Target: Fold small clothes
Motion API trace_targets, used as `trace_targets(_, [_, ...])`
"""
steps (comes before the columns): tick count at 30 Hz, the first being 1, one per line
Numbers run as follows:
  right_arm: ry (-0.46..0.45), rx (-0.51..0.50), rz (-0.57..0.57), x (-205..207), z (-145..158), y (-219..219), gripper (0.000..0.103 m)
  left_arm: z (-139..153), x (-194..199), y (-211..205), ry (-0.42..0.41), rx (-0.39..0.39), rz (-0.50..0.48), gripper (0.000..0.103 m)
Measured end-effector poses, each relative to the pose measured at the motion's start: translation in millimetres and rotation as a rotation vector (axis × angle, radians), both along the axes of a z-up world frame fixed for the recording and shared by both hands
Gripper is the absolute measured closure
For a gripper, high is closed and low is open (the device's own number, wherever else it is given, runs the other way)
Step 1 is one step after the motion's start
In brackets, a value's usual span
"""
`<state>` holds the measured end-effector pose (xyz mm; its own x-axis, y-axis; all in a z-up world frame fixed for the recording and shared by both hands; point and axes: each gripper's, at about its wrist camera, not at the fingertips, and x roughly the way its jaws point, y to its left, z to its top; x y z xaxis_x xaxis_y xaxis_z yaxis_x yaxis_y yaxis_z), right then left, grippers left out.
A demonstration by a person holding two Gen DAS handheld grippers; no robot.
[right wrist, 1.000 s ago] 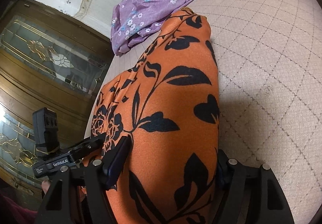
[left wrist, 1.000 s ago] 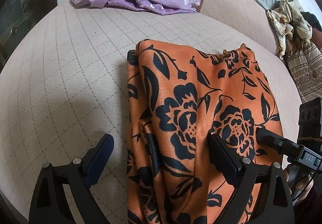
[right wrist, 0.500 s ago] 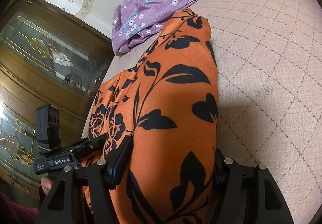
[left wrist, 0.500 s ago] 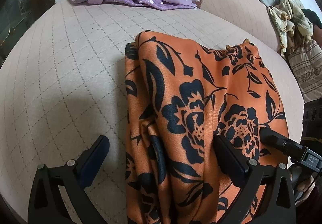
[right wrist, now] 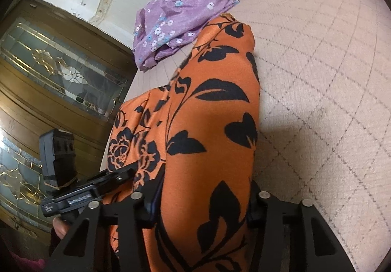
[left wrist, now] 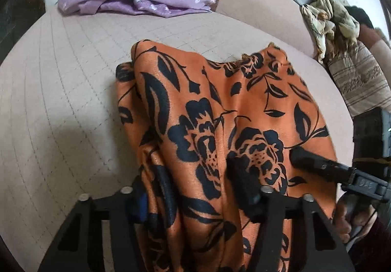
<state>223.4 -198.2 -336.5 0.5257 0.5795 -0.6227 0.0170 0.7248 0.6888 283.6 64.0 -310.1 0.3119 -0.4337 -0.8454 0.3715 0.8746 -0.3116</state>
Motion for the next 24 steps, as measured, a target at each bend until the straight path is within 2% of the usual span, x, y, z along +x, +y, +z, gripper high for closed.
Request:
trace_targets(2, [-0.010,0.019,-0.006,-3,6,-3,0.058,3,1,1,0.012,-0.013,0.021,0.060])
trace_targets(5, [-0.039,-0.002,0.000,-8,18,-2,0.060,12,-3,-7,-0.005,0.021,0.017,0.065])
trace_targets(10, [-0.091,-0.002,-0.027,-27,44,-19,0.060,31,-19,-34,-0.022,0.025,-0.030,0.066])
trace_targets(16, [-0.114,-0.011,-0.105,-63,58,-78,0.060,47,-40,-96,-0.046,0.016,-0.090,0.066])
trace_targets(19, [-0.088,0.002,-0.157,-79,51,-113,0.060,42,-51,-128,-0.051,0.056,-0.116,0.066])
trace_targets(22, [-0.045,0.021,-0.176,-81,31,-136,0.060,21,-54,-155,-0.059,0.158,-0.113,0.064])
trace_targets(23, [-0.013,0.025,-0.173,-78,19,-141,0.059,15,-57,-161,-0.087,0.217,-0.096,0.058])
trace_targets(24, [0.054,0.030,-0.177,-73,1,-147,0.056,14,-60,-163,-0.123,0.238,-0.082,0.054])
